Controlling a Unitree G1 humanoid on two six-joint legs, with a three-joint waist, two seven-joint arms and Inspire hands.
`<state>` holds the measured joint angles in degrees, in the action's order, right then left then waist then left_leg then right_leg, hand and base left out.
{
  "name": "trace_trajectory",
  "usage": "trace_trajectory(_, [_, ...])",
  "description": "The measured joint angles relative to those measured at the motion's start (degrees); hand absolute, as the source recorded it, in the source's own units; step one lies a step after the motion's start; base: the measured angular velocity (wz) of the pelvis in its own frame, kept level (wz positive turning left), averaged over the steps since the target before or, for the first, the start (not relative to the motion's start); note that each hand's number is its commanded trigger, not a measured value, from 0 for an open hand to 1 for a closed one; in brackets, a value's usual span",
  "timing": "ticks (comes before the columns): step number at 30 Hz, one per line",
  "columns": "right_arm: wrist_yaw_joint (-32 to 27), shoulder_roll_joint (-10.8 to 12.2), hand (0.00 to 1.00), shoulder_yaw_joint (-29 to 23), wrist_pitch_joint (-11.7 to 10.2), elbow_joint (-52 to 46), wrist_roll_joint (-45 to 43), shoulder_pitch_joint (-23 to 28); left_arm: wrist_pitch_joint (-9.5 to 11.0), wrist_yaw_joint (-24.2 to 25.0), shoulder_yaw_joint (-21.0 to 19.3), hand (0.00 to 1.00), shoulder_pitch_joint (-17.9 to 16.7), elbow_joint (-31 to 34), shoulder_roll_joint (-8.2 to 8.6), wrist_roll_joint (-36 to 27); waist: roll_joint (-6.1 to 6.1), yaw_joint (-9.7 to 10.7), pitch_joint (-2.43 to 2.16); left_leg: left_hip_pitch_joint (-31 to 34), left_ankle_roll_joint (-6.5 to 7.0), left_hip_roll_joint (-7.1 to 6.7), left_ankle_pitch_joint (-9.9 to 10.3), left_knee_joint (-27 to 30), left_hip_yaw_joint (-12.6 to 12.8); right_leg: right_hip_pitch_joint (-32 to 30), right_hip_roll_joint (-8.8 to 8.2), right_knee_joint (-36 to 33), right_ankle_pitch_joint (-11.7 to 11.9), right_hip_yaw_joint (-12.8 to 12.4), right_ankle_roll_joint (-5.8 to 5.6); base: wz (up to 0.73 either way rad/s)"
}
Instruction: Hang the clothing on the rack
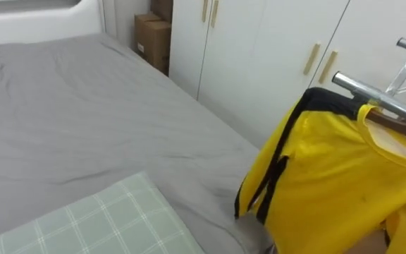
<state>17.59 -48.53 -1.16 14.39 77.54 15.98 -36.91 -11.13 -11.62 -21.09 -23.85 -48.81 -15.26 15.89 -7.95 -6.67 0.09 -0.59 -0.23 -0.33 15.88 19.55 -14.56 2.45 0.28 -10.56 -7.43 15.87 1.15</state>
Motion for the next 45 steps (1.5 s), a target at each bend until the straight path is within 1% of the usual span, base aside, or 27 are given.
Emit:
trace_trajectory(1, [0.0,0.0,1.00,0.0,0.0,0.0,0.0,0.0,0.0,0.0,0.0,0.00,-0.1,0.3,-0.01,0.0,-0.10,0.0,0.06,0.0,-0.01,0.00,0.0,0.0,-0.1,0.0,-0.01,0.0,-0.1,0.1,0.04,0.16])
trace_trajectory(4, [0.0,0.0,1.00,0.0,-0.2,0.0,0.6,0.6,0.0,0.2,0.1,0.00,-0.4,0.9,-0.30,0.0,-0.21,0.4,0.15,0.2,-0.02,-0.05,0.0,0.1,-0.5,0.6,-0.23,0.2,-0.5,1.5,-0.07,0.24])
trace_trajectory(6, [-0.1,0.0,1.00,0.0,-1.0,0.0,0.7,1.0,0.4,1.1,1.0,0.00,-0.3,1.1,-1.06,-0.1,0.03,0.9,0.18,1.3,-0.05,-0.03,0.0,1.1,-0.4,1.0,-0.33,0.9,-0.5,3.2,-0.08,0.37])
trace_trajectory(7, [-0.1,0.0,1.00,0.0,-1.2,0.0,0.7,1.0,0.5,1.2,1.2,0.00,-0.3,1.2,-1.17,-0.1,0.21,1.2,0.31,1.6,-0.07,-0.03,0.0,1.5,-0.3,1.2,-0.38,0.9,-0.6,3.8,-0.09,0.52])
trace_trajectory(8, [-0.1,0.0,1.00,0.0,-1.8,0.0,0.7,1.1,0.6,1.5,1.2,0.00,-0.4,1.8,-1.16,-0.1,0.56,1.8,0.49,2.2,-0.07,-0.07,0.0,2.0,0.0,1.4,-0.57,0.9,-0.7,4.9,-0.30,0.48])
trace_trajectory(9, [-0.2,0.0,1.00,0.0,-2.4,0.0,0.8,1.4,0.7,2.0,1.4,0.00,-0.3,2.3,-1.18,0.0,1.05,2.2,0.48,2.6,-0.07,0.04,0.0,2.1,0.9,1.4,-0.79,1.0,-1.0,5.9,-0.44,0.46])
trace_trajectory(10, [-0.3,0.0,1.00,0.0,-2.8,0.0,1.1,1.9,0.7,2.2,1.7,0.00,-0.1,2.6,-1.20,0.1,1.42,2.4,0.39,3.0,-0.07,0.07,0.0,2.3,1.1,1.4,-0.86,1.0,-1.0,6.3,-0.47,0.33])
trace_trajectory(11, [-0.5,0.0,1.00,0.0,-3.3,0.0,1.9,2.7,0.7,2.3,2.6,0.00,-0.1,3.1,-1.19,0.6,1.88,2.2,0.13,3.2,-0.07,0.05,0.0,2.3,1.1,1.4,-1.00,1.0,-1.1,6.7,-0.60,0.24])
trace_trajectory(12, [-0.5,0.0,1.00,0.0,-3.6,0.0,2.1,3.3,0.7,2.3,3.6,0.00,0.0,3.3,-1.18,0.7,2.62,1.9,0.02,3.3,-0.05,-0.04,0.0,2.3,1.1,1.5,-1.15,1.0,-1.2,7.1,-0.70,0.21])
trace_trajectory(13, [-0.6,0.0,1.00,-0.1,-3.7,0.0,2.4,3.6,0.7,2.3,3.9,0.00,0.0,3.3,-1.18,0.9,3.00,1.9,0.00,3.3,-0.05,-0.06,0.0,2.3,1.1,1.6,-1.24,0.9,-1.3,7.5,-0.77,0.22])
trace_trajectory(14, [-0.7,0.0,1.00,-0.1,-3.7,0.0,3.1,4.3,0.7,2.3,4.0,0.00,0.0,3.4,-1.20,1.3,3.70,1.9,-0.18,3.2,-0.08,-0.11,-0.1,2.2,1.1,1.9,-1.40,0.9,-1.4,8.0,-0.87,0.24])
trace_trajectory(15, [-0.7,0.0,1.00,0.0,-3.8,0.1,4.1,5.1,0.7,2.3,4.0,0.00,0.1,3.7,-1.27,1.4,4.22,1.7,-0.18,2.9,-0.12,-0.20,-0.2,2.1,1.1,2.4,-1.58,0.8,-1.6,8.4,-0.96,0.23])
trace_trajectory(18, [-0.8,0.3,1.00,0.0,-4.1,0.0,6.2,8.1,0.7,2.5,4.0,0.00,-0.1,5.6,-1.41,3.1,4.33,1.5,-0.13,2.8,-0.32,-0.28,-0.4,2.0,1.2,3.1,-1.83,0.6,-2.4,9.8,-1.03,0.24])
trace_trajectory(20, [-0.8,0.5,1.00,0.0,-5.4,0.0,6.6,8.8,0.7,2.6,4.0,0.00,0.1,6.0,-1.43,4.7,4.14,1.7,-0.03,2.8,-0.37,-0.22,-0.4,2.0,1.3,3.4,-1.85,0.6,-2.8,10.6,-0.95,0.25])
trace_trajectory(21, [-1.1,0.5,1.00,0.0,-5.6,0.0,7.0,8.8,0.7,2.8,4.0,0.00,0.3,6.0,-1.57,5.1,3.92,1.8,0.10,2.8,-0.42,-0.16,-0.4,2.0,1.4,3.8,-1.83,0.6,-3.0,11.3,-0.92,0.24])
trace_trajectory(23, [-1.4,0.7,1.00,-0.1,-5.6,0.0,7.0,9.3,0.7,3.5,4.0,0.00,0.5,6.1,-1.95,5.1,4.03,1.9,0.20,2.3,-0.47,0.14,-0.4,2.1,2.1,4.5,-1.64,1.0,-3.2,11.5,-0.76,0.15])
trace_trajectory(24, [-1.7,1.2,1.00,-0.4,-6.3,0.0,7.1,10.3,0.7,3.6,3.8,0.00,0.5,6.1,-2.17,5.1,3.72,1.9,0.37,2.2,-0.52,0.45,-0.4,2.1,2.8,5.1,-1.51,1.3,-3.3,12.0,-0.70,0.13])
trace_trajectory(27, [-2.1,1.5,1.00,-0.4,-7.0,0.0,8.3,11.9,0.8,3.8,3.9,0.00,0.9,6.2,-2.35,5.1,3.43,1.8,0.47,2.2,-0.65,1.13,-0.4,2.3,4.5,5.6,-1.39,1.9,-3.3,12.6,-0.56,0.13])
trace_trajectory(31, [-2.5,1.5,1.00,-0.4,-7.7,0.1,8.9,12.4,1.2,4.2,4.1,0.00,1.1,6.1,-2.77,5.2,3.74,1.7,0.55,2.3,-0.79,1.35,-0.3,2.5,4.8,5.7,-1.31,1.9,-3.3,12.8,-0.47,0.00])
trace_trajectory(32, [-2.5,1.5,0.60,-0.4,-8.2,0.1,9.0,12.6,1.2,4.8,4.3,0.00,1.1,6.1,-3.32,5.6,3.94,1.7,0.52,2.5,-0.91,1.51,-0.3,2.8,5.2,5.7,-1.24,1.9,-3.3,12.9,-0.45,0.04])
trace_trajectory(33, [-2.5,1.5,0.00,-0.4,-8.5,0.1,9.0,12.6,1.3,5.1,4.4,0.00,1.0,6.1,-3.68,6.4,4.17,1.7,0.34,2.7,-0.94,1.53,-0.2,3.1,5.2,5.6,-1.21,1.9,-3.3,13.1,-0.43,0.06])
trace_trajectory(34, [-2.6,1.5,0.00,-0.4,-8.6,0.1,9.0,12.6,1.3,5.1,4.4,0.00,1.0,6.1,-3.79,6.6,4.30,1.8,0.24,2.8,-0.94,1.53,-0.2,3.1,5.2,5.6,-1.22,1.9,-3.3,13.2,-0.43,0.07])
trace_trajectory(35, [-2.6,1.5,0.00,-0.4,-9.0,0.1,9.0,12.6,1.3,5.2,4.5,0.00,1.0,6.2,-3.96,7.2,4.44,1.9,0.04,2.9,-0.94,1.67,-0.2,3.1,5.9,5.6,-1.26,1.8,-3.4,13.3,-0.42,0.07])
trace_trajectory(36, [-2.7,1.5,0.00,-0.2,-9.4,0.1,9.0,12.6,1.5,5.6,4.5,0.00,0.9,6.2,-4.10,7.3,4.63,1.8,-0.09,2.8,-0.95,2.14,-0.2,3.1,7.8,5.7,-1.29,1.8,-3.4,13.4,-0.41,0.05])
trace_trajectory(38, [-3.1,1.6,0.00,-0.1,-9.6,0.1,9.1,12.7,1.7,5.8,5.2,0.00,0.7,6.2,-4.42,7.4,4.87,1.8,-0.14,2.8,-1.00,2.68,-0.3,3.1,9.4,5.8,-1.28,1.7,-3.4,13.4,-0.37,0.00])
trace_trajectory(43, [-3.8,2.2,0.00,-0.2,-9.7,0.5,11.1,13.4,2.0,6.2,6.5,0.00,0.6,6.2,-4.58,9.0,4.85,1.8,-0.10,2.8,-1.22,3.00,-0.4,3.1,9.8,5.8,-1.23,1.6,-3.6,13.8,-0.08,0.02])
trace_trajectory(45, [-4.0,2.5,0.00,-0.2,-9.5,0.7,11.4,14.1,2.0,6.2,6.8,0.00,0.6,6.2,-4.58,9.3,4.88,1.9,0.03,2.8,-1.29,3.30,-0.4,3.2,10.0,5.6,-1.20,1.6,-4.0,13.8,0.10,0.00])
